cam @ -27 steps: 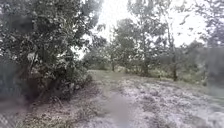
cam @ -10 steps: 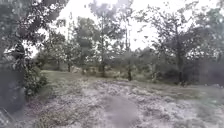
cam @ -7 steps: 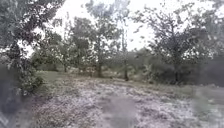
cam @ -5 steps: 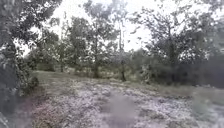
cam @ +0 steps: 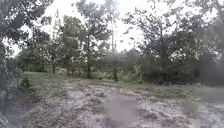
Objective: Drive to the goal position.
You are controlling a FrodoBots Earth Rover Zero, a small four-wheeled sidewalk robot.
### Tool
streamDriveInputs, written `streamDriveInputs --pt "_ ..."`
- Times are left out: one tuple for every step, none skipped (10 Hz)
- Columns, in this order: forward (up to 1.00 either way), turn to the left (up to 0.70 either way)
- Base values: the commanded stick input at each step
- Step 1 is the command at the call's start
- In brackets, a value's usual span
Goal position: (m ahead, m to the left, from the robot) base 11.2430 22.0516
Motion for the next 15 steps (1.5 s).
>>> streamDriveInputs --pt "0.00 -0.45" --pt "0.00 -0.45" --pt "0.00 -0.45" --pt "0.00 -0.45" --pt "0.00 -0.45" --pt "0.00 -0.45" --pt "0.00 -0.45" --pt "0.00 -0.45" --pt "0.00 -0.45" --pt "0.00 -0.45" --pt "0.00 -0.45" --pt "0.00 -0.45" --pt "0.00 -0.45" --pt "0.00 -0.45" --pt "0.00 -0.45"
